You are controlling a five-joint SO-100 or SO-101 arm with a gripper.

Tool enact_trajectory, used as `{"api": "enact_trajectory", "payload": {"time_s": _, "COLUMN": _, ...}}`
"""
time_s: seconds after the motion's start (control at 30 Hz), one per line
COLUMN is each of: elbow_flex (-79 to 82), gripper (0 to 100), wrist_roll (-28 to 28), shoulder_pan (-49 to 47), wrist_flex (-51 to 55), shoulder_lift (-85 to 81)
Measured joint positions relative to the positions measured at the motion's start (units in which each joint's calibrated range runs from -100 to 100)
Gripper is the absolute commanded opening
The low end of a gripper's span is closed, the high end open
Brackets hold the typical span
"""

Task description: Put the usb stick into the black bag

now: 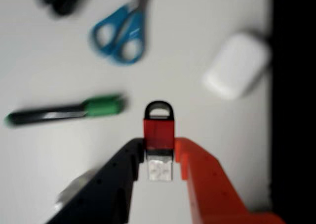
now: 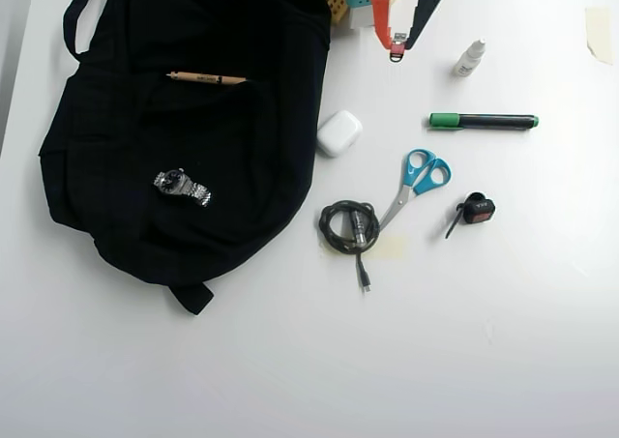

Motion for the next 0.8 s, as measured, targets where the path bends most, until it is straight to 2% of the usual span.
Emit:
{"api": "enact_trajectory", "payload": {"time_s": 0.3, "elbow_flex": 0.0, "gripper": 2, "wrist_roll": 5.9, "shoulder_pan": 19.3, "wrist_flex": 0.0, "shoulder_lift": -1.6}}
{"api": "enact_trajectory", "payload": {"time_s": 0.43, "elbow_flex": 0.0, "gripper": 2, "wrist_roll": 6.5, "shoulder_pan": 28.6, "wrist_flex": -1.4, "shoulder_lift": -1.4}}
{"api": "enact_trajectory", "payload": {"time_s": 0.6, "elbow_flex": 0.0, "gripper": 2, "wrist_roll": 6.6, "shoulder_pan": 35.7, "wrist_flex": -4.3, "shoulder_lift": -1.3}}
{"api": "enact_trajectory", "payload": {"time_s": 0.73, "elbow_flex": 4.5, "gripper": 2, "wrist_roll": 6.6, "shoulder_pan": 44.0, "wrist_flex": -12.4, "shoulder_lift": -1.3}}
{"api": "enact_trajectory", "payload": {"time_s": 0.8, "elbow_flex": 12.1, "gripper": 2, "wrist_roll": 6.6, "shoulder_pan": 47.1, "wrist_flex": -25.1, "shoulder_lift": -0.9}}
